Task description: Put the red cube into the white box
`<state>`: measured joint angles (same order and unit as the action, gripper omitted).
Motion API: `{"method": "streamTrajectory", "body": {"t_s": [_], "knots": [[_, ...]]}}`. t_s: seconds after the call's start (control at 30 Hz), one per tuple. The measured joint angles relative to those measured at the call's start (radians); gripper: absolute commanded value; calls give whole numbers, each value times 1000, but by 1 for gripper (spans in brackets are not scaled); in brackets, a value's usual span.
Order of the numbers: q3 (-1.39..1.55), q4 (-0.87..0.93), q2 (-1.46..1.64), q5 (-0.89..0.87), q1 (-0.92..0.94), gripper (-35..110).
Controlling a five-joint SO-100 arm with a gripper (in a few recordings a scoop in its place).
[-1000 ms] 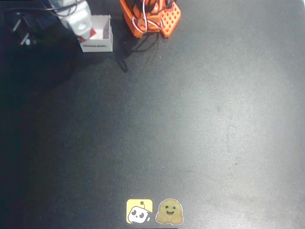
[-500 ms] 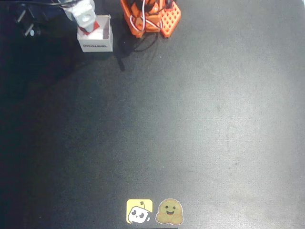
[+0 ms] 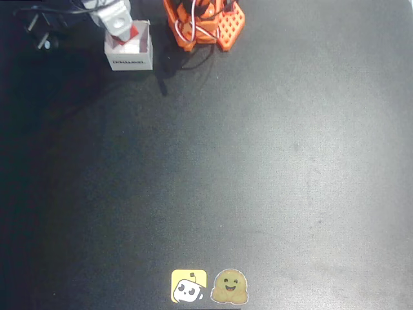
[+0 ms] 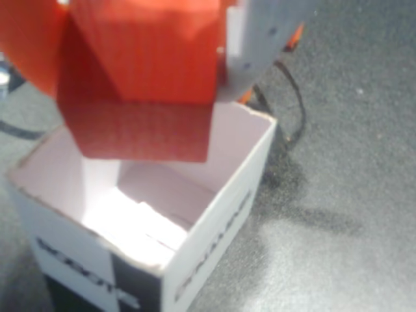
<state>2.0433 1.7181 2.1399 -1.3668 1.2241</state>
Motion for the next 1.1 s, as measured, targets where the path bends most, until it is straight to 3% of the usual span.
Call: {"method": "streamTrajectory", "body": {"t_s": [0.23,0.47,0.73,1.1], "knots": [[0,0,9,25,9,24],[0,0,9,40,20,0],[-48,-17,9,169,-14,0],[-132,-479,-98,215,-706,0]]}}
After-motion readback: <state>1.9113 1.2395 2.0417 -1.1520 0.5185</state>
